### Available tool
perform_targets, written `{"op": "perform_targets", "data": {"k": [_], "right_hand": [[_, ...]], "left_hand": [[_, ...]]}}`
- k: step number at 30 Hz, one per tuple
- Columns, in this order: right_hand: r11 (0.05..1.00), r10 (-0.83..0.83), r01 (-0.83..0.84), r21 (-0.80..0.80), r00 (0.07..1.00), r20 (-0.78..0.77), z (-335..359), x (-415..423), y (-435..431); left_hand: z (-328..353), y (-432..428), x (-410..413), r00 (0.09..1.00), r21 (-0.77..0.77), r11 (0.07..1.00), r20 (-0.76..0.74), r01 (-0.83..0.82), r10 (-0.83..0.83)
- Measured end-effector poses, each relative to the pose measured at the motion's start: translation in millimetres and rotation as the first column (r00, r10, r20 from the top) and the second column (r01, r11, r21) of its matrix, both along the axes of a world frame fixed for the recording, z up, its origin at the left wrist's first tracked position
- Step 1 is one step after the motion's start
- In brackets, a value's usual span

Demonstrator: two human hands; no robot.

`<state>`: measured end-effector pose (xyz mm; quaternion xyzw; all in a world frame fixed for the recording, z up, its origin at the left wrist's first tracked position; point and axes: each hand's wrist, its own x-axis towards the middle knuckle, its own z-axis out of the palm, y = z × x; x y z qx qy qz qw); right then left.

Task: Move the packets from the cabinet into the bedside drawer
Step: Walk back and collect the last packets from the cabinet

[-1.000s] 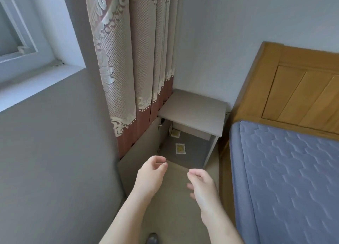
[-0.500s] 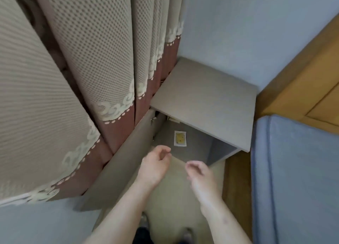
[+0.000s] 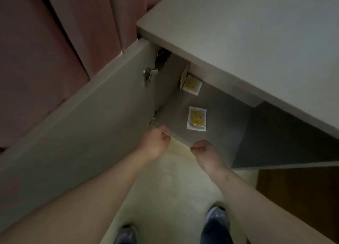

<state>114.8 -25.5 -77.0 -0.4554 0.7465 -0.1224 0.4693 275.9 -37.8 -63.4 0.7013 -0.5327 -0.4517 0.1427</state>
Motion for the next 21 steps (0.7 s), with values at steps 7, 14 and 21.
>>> {"op": "perform_targets", "data": {"k": [7,14,21], "right_hand": [[0.983,0.182,-0.183,-0.008,0.982,-0.049,-173,-2,-60],[0.957,0.121,-0.163,-0.242,0.977,-0.178,-292,-22,-150],[0.911,0.165,-0.276,-0.306,0.925,-0.343,-351,-46,-193]], "left_hand": [[-173,-27,-5,0.998,-0.031,0.999,0.045,0.039,-0.037],[-306,-100,-14,0.95,-0.237,0.936,0.238,0.259,-0.202],[-380,-136,-40,0.885,-0.086,0.946,0.388,0.313,-0.258]]}}
